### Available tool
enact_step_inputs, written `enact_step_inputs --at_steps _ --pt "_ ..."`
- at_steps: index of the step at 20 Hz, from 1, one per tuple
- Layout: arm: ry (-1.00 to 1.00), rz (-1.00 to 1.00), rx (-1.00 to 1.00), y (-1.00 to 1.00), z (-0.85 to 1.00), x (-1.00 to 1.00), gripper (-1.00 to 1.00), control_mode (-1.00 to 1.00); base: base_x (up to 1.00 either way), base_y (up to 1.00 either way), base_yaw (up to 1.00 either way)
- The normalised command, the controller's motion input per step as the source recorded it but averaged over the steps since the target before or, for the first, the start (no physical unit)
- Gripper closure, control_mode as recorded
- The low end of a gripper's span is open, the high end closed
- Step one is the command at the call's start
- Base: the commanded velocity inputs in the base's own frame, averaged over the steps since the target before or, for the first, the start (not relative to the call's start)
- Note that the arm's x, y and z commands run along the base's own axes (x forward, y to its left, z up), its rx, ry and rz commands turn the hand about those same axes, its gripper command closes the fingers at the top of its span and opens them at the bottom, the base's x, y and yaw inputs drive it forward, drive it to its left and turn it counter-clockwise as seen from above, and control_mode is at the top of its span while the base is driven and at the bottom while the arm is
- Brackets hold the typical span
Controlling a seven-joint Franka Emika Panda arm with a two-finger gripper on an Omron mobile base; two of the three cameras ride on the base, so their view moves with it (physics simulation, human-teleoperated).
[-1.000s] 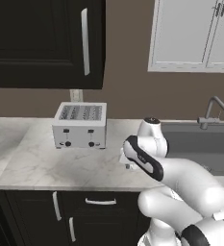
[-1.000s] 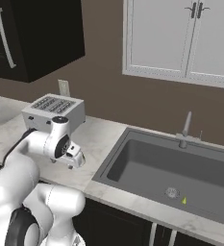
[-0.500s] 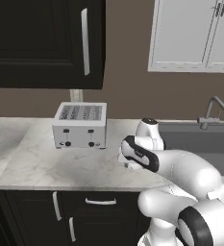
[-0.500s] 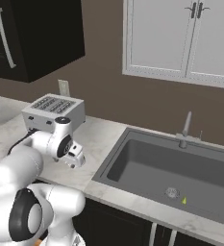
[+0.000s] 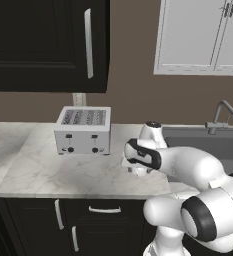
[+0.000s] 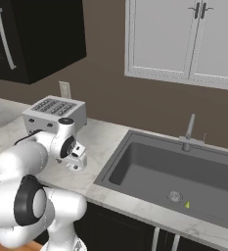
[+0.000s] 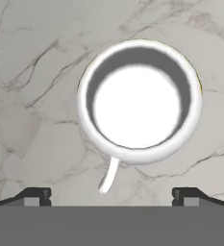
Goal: Clear the mugs and bowl far away from the sink.
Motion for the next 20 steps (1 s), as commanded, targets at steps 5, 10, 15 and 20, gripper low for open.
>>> enact_step_inputs --at_steps 5,10,15,20 --pt "0.0 0.0 0.0 0.01 -0.12 0.06 -1.0 -1.0 0.0 0.0 0.0" --pt "0.0 0.0 0.0 0.03 -0.16 0.06 -1.0 -1.0 0.0 0.0 0.0" --pt "0.0 0.0 0.0 0.0 -0.11 0.02 -1.0 -1.0 0.0 0.0 0.0" --pt "0.0 0.0 0.0 0.0 -0.04 0.02 -1.0 -1.0 0.0 0.0 0.0"
